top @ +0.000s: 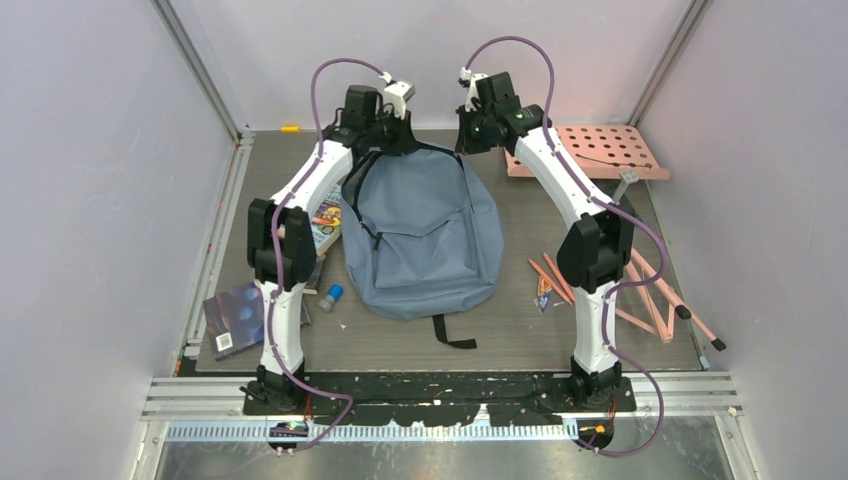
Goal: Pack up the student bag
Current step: Unzip the student bag at the center of the board.
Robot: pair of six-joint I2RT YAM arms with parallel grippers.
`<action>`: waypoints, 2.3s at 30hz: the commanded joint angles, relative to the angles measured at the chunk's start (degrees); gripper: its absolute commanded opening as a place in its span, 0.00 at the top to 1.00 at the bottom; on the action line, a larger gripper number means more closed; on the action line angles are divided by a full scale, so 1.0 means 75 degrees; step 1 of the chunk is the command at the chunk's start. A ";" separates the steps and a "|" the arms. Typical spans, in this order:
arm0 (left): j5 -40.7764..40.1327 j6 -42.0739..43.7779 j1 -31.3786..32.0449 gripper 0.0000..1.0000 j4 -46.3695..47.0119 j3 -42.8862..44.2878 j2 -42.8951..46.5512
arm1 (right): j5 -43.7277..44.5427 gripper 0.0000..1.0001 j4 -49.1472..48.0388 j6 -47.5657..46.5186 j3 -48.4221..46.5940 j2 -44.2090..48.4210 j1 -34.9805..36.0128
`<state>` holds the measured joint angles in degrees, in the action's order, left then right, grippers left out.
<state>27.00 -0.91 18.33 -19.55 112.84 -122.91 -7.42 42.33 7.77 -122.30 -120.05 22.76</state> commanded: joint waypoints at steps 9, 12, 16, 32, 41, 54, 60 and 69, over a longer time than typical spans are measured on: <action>-0.1926 -0.1960 -0.0126 1.00 -0.0339 0.1294 0.0035 | 0.1615 1.00 0.0191 0.0113 -0.0311 0.0213 0.0000; -0.2385 -0.2719 -0.0300 1.00 -0.0620 0.1514 0.0057 | 0.1742 0.99 0.0213 0.0145 -0.0257 0.0211 -0.0006; -0.2588 -0.3546 -0.0668 1.00 -0.0810 0.1405 0.0259 | 0.1780 1.00 0.0220 0.0204 -0.0121 0.0210 0.0000; -0.3705 -0.5080 -0.1843 1.00 -0.0349 -0.2033 0.2424 | 0.1518 1.00 0.0203 0.0418 -0.0004 -0.0076 0.0070; -0.3131 -0.4739 -0.2112 1.00 -0.0037 -0.3695 0.3632 | 0.1420 1.00 0.0199 0.0485 -0.0896 -0.0621 0.0098; -0.1399 -0.3034 -0.2125 1.00 -0.0639 -0.5964 0.5467 | 0.0645 1.00 -0.0324 0.1045 -0.1776 -0.1283 0.0277; 0.0116 -0.2224 -0.2127 0.72 -0.0908 -0.5928 0.5610 | 0.0164 0.99 -0.0517 0.1072 -0.1800 -0.1395 0.0324; 0.0763 -0.1709 -0.2136 0.20 -0.0694 -0.4497 0.5160 | -0.0347 1.00 -0.0627 0.0800 -0.1631 -0.1241 0.0352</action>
<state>27.40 -16.45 2.55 -28.16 72.23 -83.02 -8.84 41.82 15.59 -132.86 -131.63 24.93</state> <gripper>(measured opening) 0.753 0.034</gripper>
